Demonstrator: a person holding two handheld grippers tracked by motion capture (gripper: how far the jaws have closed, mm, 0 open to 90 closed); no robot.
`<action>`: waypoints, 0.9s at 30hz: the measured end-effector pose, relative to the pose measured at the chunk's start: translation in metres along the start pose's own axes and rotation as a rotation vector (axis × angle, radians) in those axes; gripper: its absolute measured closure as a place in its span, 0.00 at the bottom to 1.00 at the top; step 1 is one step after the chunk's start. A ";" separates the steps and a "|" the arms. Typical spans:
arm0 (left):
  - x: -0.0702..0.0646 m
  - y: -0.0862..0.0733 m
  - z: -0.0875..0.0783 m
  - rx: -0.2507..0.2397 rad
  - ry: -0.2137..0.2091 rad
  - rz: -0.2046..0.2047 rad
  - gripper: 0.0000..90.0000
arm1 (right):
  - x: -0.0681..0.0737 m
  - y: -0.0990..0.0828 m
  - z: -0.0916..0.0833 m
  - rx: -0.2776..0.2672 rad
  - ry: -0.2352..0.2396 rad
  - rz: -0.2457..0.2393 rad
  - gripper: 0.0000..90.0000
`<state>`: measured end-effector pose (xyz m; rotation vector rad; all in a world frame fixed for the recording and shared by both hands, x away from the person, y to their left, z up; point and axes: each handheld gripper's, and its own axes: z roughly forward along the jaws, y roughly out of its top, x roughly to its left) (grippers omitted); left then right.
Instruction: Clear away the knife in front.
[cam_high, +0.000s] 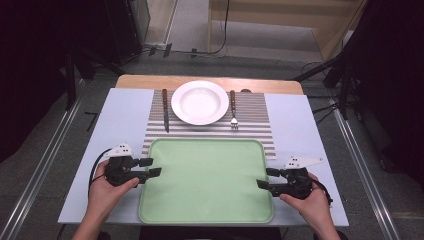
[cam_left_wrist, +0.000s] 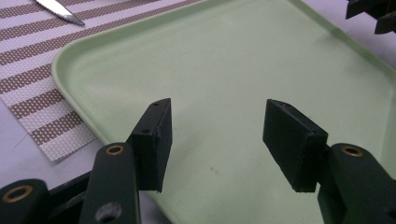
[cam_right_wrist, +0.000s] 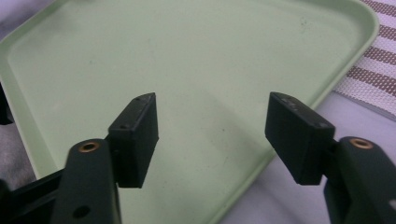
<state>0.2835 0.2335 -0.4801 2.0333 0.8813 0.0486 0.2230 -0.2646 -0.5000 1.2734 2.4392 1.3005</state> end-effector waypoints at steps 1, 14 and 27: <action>0.001 0.000 0.000 -0.004 -0.006 -0.002 0.47 | 0.000 0.000 0.000 0.001 0.000 0.005 0.35; 0.004 0.000 0.001 0.016 -0.010 0.017 0.43 | 0.002 0.000 0.003 -0.044 -0.008 0.008 0.44; 0.005 0.000 0.003 0.027 -0.004 0.004 0.42 | 0.002 -0.003 0.009 -0.008 0.006 0.006 0.41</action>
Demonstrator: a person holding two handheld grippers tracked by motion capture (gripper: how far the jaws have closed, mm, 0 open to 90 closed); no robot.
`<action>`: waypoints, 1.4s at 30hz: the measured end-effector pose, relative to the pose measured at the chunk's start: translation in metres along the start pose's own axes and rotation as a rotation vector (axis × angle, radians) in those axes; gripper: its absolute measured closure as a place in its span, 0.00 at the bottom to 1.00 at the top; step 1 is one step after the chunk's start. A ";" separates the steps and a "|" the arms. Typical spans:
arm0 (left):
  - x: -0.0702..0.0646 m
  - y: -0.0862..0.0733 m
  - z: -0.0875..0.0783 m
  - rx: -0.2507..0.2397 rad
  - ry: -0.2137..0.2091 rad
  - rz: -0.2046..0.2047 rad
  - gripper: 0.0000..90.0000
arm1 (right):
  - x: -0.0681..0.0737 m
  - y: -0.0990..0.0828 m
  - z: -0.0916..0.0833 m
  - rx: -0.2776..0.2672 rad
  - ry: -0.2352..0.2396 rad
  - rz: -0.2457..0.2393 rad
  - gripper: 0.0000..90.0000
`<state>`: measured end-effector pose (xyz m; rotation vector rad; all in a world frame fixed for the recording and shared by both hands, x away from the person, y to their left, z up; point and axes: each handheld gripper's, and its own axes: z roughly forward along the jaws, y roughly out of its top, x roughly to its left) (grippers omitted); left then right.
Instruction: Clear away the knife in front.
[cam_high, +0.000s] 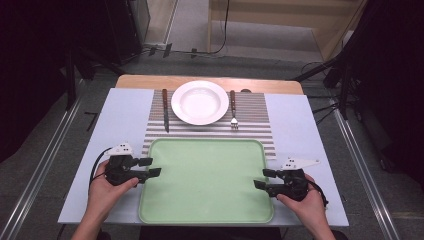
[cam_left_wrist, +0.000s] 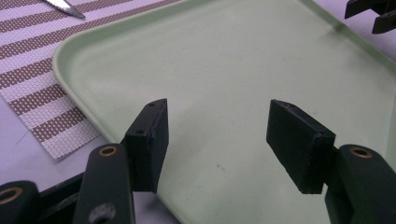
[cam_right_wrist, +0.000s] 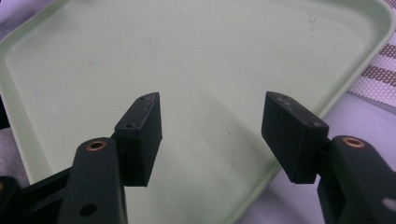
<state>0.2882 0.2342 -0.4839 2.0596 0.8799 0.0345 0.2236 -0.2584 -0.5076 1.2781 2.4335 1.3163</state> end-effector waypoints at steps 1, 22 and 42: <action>0.000 0.000 0.000 0.005 0.002 -0.002 0.41 | 0.000 0.000 0.000 0.002 0.000 0.003 0.41; 0.007 0.002 0.002 0.000 -0.003 -0.062 0.40 | 0.000 -0.001 0.004 0.026 0.004 0.016 0.41; 0.030 0.035 0.006 0.011 0.049 -0.142 0.40 | 0.003 -0.001 0.005 0.024 0.013 0.012 0.40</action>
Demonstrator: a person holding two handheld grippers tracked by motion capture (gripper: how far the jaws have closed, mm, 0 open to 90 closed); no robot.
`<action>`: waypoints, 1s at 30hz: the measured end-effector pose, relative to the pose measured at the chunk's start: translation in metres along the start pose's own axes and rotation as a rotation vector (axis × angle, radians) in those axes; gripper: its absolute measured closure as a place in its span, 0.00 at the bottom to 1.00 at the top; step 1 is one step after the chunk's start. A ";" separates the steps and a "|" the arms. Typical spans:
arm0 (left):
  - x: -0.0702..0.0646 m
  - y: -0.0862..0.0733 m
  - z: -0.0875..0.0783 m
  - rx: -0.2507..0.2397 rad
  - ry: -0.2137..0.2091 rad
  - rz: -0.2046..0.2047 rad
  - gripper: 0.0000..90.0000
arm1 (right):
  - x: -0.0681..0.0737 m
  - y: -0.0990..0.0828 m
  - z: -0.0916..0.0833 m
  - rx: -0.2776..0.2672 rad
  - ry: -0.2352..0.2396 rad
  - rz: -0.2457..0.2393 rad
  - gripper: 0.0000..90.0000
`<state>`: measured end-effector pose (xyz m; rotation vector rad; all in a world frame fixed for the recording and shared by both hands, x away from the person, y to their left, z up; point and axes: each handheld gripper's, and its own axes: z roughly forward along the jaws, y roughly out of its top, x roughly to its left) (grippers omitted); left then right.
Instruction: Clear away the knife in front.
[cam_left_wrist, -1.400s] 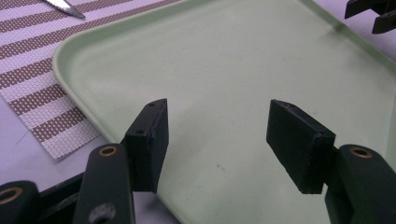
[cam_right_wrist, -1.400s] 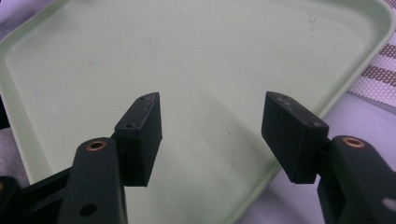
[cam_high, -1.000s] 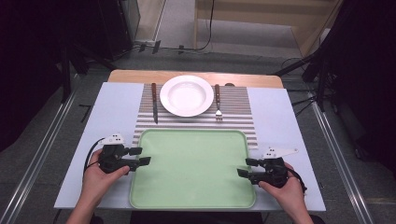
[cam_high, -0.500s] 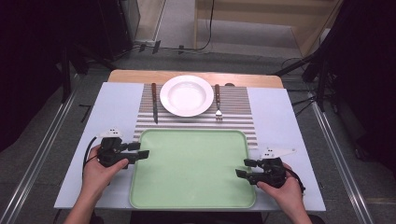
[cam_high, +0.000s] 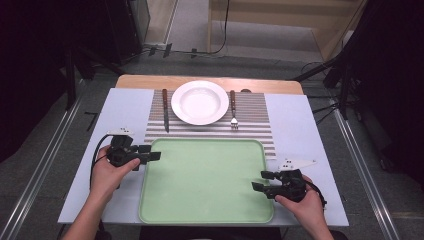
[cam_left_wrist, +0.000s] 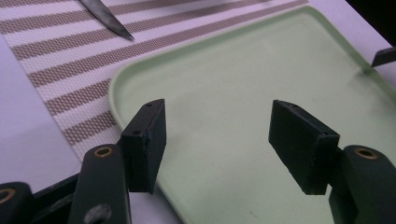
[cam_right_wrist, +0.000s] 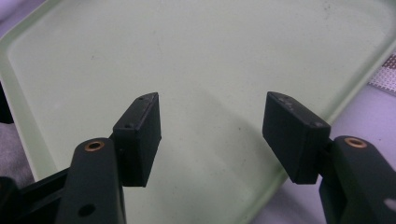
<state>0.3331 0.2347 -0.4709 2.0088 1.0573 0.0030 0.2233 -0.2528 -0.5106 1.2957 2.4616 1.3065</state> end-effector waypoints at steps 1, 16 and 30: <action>0.001 0.004 -0.001 -0.003 0.012 -0.002 0.40 | 0.000 0.000 0.000 0.007 0.000 0.000 0.40; 0.005 0.041 0.008 0.006 0.030 0.011 0.40 | 0.000 0.000 0.001 0.004 0.008 0.009 0.40; 0.014 0.070 0.021 -0.003 0.063 0.011 0.40 | -0.001 0.000 0.001 0.002 0.019 0.027 0.39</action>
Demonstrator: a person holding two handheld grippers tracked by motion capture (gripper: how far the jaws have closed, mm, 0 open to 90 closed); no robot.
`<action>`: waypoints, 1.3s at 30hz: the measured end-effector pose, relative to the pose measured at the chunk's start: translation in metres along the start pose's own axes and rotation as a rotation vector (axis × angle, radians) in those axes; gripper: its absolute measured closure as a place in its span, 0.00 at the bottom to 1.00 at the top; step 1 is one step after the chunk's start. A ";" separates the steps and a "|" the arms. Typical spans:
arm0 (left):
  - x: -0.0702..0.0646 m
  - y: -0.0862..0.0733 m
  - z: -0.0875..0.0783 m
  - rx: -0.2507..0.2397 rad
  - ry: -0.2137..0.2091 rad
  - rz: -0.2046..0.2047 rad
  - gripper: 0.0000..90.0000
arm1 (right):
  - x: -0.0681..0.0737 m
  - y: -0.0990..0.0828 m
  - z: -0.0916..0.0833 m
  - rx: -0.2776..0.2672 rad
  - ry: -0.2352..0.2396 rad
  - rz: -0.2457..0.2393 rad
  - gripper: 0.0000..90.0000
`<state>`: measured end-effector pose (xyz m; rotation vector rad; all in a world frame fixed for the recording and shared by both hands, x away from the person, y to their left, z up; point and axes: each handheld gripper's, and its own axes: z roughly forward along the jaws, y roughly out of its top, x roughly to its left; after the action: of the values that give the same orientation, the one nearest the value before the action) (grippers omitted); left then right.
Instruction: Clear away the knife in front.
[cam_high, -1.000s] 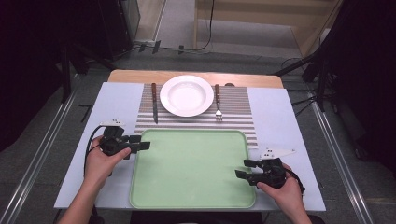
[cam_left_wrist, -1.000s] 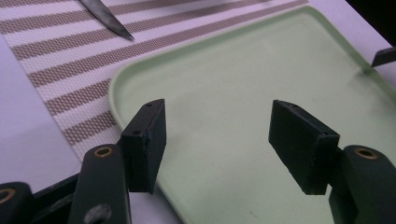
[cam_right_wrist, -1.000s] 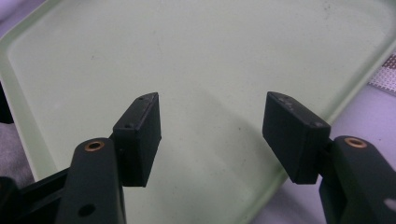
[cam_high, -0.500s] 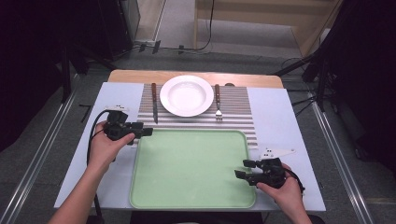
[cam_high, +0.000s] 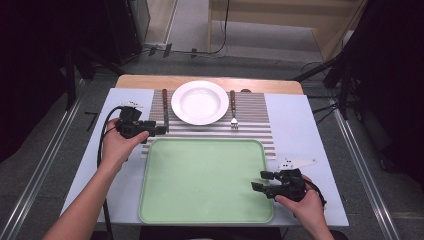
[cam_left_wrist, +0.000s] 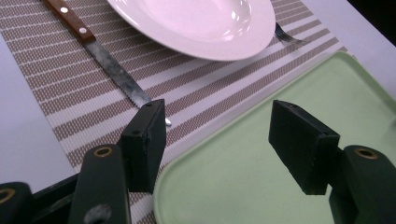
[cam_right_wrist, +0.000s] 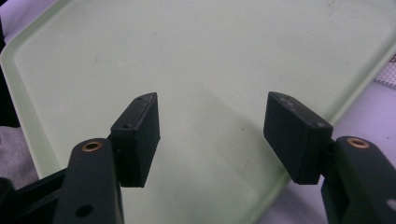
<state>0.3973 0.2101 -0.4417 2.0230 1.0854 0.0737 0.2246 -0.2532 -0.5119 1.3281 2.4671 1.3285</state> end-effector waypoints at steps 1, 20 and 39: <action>0.002 0.002 0.001 0.002 0.000 0.005 0.40 | 0.000 0.000 0.000 0.000 0.004 0.003 0.39; 0.018 0.029 0.019 0.000 0.039 -0.002 0.40 | 0.000 0.000 0.001 0.010 -0.021 -0.014 0.40; 0.037 0.058 0.045 -0.001 0.119 -0.033 0.41 | -0.001 0.000 0.001 0.020 -0.021 -0.007 0.40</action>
<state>0.4773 0.1914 -0.4429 2.0199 1.1920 0.1794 0.2260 -0.2534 -0.5132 1.3291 2.4754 1.2851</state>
